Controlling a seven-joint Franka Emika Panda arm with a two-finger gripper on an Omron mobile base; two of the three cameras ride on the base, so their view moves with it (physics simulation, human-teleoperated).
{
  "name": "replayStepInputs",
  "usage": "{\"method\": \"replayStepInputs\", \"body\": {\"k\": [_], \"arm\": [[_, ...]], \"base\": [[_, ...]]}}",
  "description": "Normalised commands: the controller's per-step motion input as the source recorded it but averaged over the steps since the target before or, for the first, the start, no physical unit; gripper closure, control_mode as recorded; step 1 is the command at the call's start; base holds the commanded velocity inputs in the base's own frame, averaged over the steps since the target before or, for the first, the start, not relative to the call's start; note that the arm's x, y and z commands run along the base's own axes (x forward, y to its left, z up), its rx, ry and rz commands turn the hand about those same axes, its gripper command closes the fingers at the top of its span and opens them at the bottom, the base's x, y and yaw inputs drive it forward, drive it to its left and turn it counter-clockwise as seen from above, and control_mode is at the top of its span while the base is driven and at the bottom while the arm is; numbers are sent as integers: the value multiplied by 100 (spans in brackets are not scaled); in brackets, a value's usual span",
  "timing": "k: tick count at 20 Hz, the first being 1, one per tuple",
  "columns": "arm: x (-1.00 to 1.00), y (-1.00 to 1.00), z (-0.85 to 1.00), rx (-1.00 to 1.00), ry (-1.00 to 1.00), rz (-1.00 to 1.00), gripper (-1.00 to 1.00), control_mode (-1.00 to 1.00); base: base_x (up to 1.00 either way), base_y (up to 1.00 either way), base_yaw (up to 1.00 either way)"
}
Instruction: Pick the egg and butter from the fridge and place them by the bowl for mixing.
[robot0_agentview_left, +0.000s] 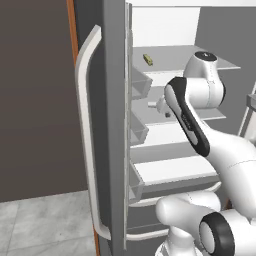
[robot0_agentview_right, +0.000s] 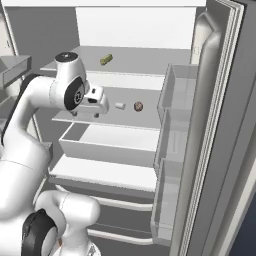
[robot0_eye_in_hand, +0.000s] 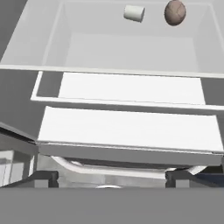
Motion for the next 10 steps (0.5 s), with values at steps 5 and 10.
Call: {"method": "replayStepInputs", "body": {"k": [5, 10], "arm": [[-19, -4, 62, -1, -32, -2, -100, -100], [0, 0, 96, 0, -28, -2, -100, -100]], "base": [[0, 0, 0], [0, 0, 0]]}}
